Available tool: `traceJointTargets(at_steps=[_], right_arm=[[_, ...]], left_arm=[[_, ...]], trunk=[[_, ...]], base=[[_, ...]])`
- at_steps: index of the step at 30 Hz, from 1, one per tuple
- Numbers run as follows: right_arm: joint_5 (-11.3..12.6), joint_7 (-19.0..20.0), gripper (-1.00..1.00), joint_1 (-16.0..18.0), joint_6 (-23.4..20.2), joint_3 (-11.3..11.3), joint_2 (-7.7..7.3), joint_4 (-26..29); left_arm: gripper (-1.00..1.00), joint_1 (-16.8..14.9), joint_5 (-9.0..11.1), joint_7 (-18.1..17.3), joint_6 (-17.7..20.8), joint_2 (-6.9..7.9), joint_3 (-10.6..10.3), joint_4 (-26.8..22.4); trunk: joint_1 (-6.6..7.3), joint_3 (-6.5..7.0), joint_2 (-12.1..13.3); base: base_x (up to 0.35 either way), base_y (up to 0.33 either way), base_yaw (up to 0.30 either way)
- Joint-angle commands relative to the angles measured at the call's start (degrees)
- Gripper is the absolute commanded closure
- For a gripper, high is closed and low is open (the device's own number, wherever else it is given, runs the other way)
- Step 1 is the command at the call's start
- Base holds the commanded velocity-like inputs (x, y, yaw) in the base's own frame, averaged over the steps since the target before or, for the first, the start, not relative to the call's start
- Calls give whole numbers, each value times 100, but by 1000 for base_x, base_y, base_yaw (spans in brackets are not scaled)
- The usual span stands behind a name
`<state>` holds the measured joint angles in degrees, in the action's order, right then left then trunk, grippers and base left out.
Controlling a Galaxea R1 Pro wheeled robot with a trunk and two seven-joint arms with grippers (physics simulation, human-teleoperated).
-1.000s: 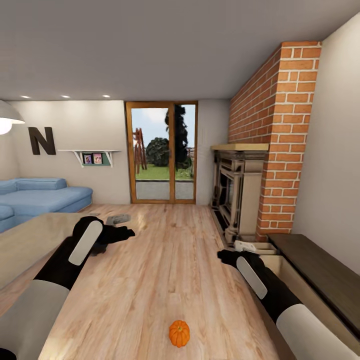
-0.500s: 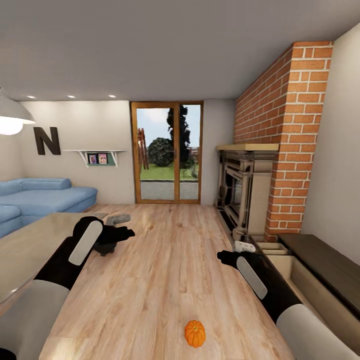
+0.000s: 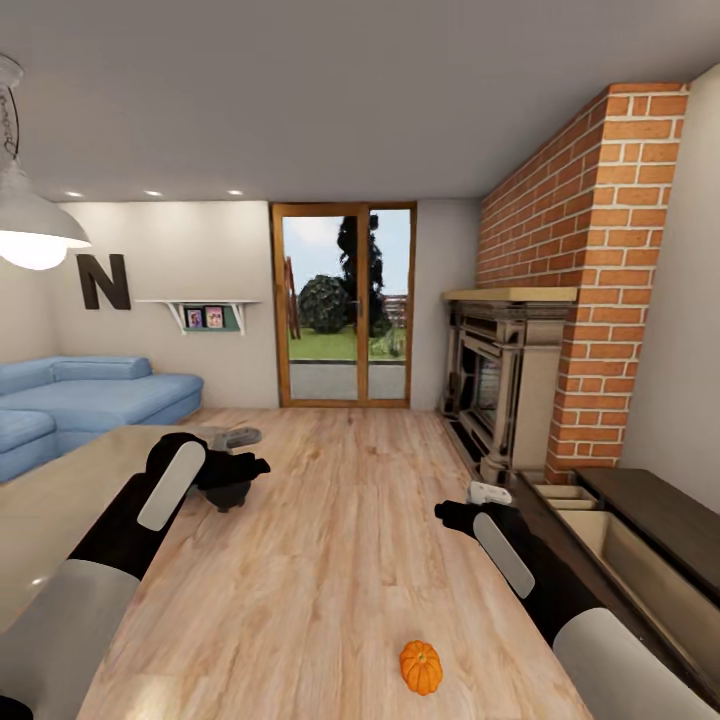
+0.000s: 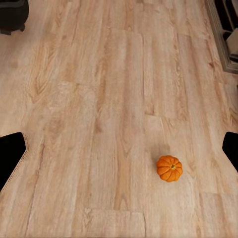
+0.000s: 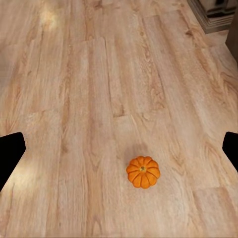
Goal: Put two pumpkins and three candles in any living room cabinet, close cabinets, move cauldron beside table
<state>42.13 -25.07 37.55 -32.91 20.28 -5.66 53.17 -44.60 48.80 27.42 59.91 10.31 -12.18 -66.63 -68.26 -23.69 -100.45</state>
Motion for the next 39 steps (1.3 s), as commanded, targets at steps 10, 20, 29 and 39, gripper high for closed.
traceJointTargets(at_steps=[10,20,29,39], right_arm=[[57,-75,-100,7,-5,42,-5,4],[64,-66,-100,7,-14,45,11,-6],[67,-51,-100,7,-14,34,-5,-9],[118,-33,-100,7,-98,24,-3,-37]], left_arm=[[-100,-4,27,61,3,1,-28,-24],[-100,-8,-6,62,3,-18,-46,-10],[-100,-11,-10,62,3,-28,-48,0],[-100,-10,-7,62,3,-28,-48,-6]], trunk=[[0,-8,-4],[132,100,236],[330,262,597],[527,384,958]], base=[[0,124,168],[0,7,232],[0,0,14],[0,0,0]])
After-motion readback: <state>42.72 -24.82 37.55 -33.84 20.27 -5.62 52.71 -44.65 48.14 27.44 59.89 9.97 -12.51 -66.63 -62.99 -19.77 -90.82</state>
